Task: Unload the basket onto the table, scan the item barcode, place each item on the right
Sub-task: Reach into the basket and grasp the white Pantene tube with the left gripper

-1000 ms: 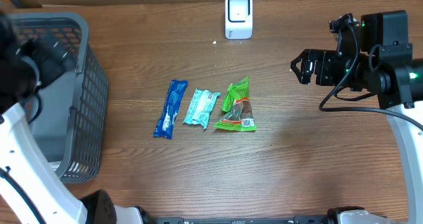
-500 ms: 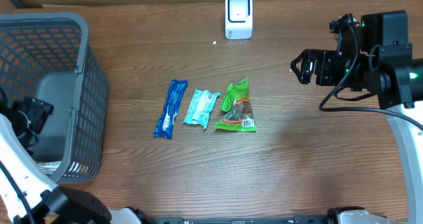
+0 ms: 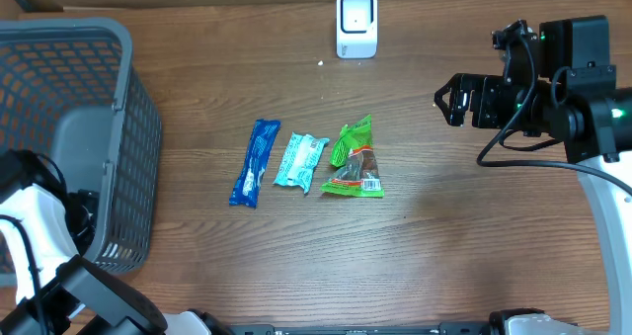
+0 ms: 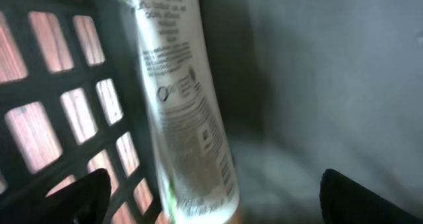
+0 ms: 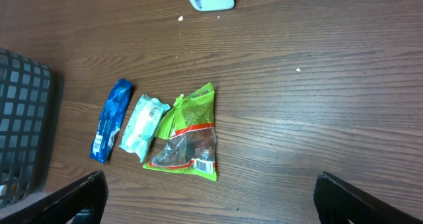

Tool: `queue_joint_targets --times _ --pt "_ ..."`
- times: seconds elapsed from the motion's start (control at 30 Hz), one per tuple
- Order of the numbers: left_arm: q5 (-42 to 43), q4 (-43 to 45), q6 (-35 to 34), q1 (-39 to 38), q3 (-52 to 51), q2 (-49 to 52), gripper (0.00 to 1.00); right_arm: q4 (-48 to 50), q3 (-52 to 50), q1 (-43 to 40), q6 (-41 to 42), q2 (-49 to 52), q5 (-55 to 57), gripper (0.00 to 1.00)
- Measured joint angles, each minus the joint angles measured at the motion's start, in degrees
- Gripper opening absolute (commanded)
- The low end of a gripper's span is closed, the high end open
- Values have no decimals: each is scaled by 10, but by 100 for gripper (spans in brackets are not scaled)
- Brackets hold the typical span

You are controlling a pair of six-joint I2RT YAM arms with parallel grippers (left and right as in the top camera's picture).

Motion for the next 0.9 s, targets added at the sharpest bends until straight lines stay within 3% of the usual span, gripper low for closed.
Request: queue_joint_targets --times 0.2,0.37,0.5,0.57,0.73,0.9 --pt "-16 81 -8 1 -61 0 83 -3 0 0 0 0 0 100" --pt "-23 110 -9 1 -96 0 43 -3 0 0 0 0 0 100" --pt "-22 118 -11 2 -102 0 22 -3 0 0 0 0 0 100" --pt "-15 123 -6 2 -102 0 6 -3 0 0 0 0 0 100" --pt "37 111 27 2 -82 0 4 -3 0 0 0 8 0 100" --pt "104 28 70 2 13 5 4 -3 0 0 0 22 -4 100"
